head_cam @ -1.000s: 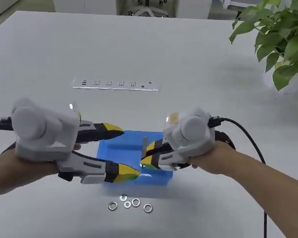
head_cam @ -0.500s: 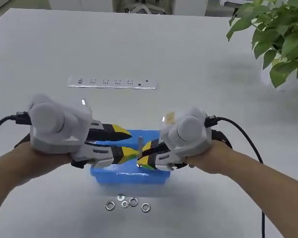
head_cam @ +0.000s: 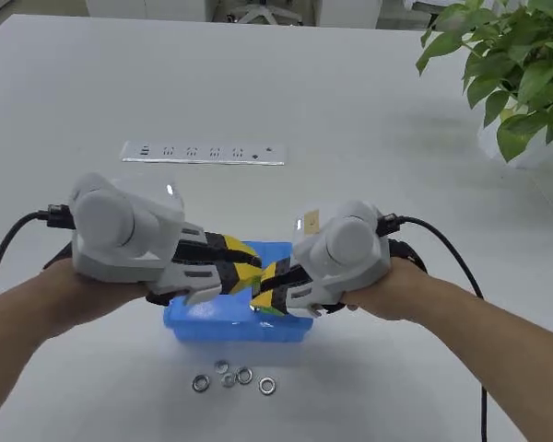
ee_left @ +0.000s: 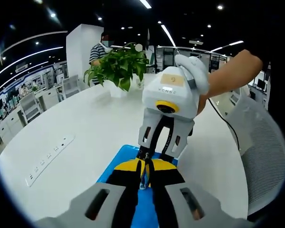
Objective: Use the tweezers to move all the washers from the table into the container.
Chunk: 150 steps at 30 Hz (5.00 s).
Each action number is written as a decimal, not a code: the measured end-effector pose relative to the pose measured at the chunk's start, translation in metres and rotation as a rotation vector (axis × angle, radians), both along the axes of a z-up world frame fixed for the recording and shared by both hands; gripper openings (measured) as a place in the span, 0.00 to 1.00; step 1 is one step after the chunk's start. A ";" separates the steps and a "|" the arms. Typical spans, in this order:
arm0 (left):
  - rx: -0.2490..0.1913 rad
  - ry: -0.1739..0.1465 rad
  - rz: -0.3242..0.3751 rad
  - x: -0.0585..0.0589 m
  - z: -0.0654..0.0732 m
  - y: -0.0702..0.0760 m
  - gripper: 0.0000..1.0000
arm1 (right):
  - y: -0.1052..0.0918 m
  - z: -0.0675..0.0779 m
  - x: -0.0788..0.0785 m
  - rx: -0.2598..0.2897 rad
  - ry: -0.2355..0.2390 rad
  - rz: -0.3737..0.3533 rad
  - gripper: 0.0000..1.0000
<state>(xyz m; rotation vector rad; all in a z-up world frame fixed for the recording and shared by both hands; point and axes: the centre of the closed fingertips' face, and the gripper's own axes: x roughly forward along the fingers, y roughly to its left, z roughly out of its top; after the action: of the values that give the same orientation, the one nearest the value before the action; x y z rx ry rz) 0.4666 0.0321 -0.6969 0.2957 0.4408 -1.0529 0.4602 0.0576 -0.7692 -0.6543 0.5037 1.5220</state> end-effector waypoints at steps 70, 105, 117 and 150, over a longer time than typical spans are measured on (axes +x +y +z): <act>0.056 -0.075 0.004 -0.025 0.046 -0.006 0.06 | -0.068 0.071 -0.021 0.080 -0.054 -0.257 0.46; 0.045 -0.063 -0.020 -0.064 0.062 -0.020 0.06 | -0.100 0.075 -0.055 0.156 -0.001 -0.332 0.69; 0.037 -0.054 -0.032 -0.072 0.052 -0.028 0.06 | -0.104 0.068 -0.064 0.160 0.017 -0.337 0.74; 0.049 0.012 -0.049 -0.087 0.011 -0.033 0.06 | -0.107 0.045 -0.088 0.119 0.055 -0.303 0.76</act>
<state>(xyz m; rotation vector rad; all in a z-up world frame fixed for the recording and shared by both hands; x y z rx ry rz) 0.3792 -0.0012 -0.6863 0.3454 0.4728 -1.0934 0.3726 -0.0490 -0.7245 -0.4233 0.5244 1.2752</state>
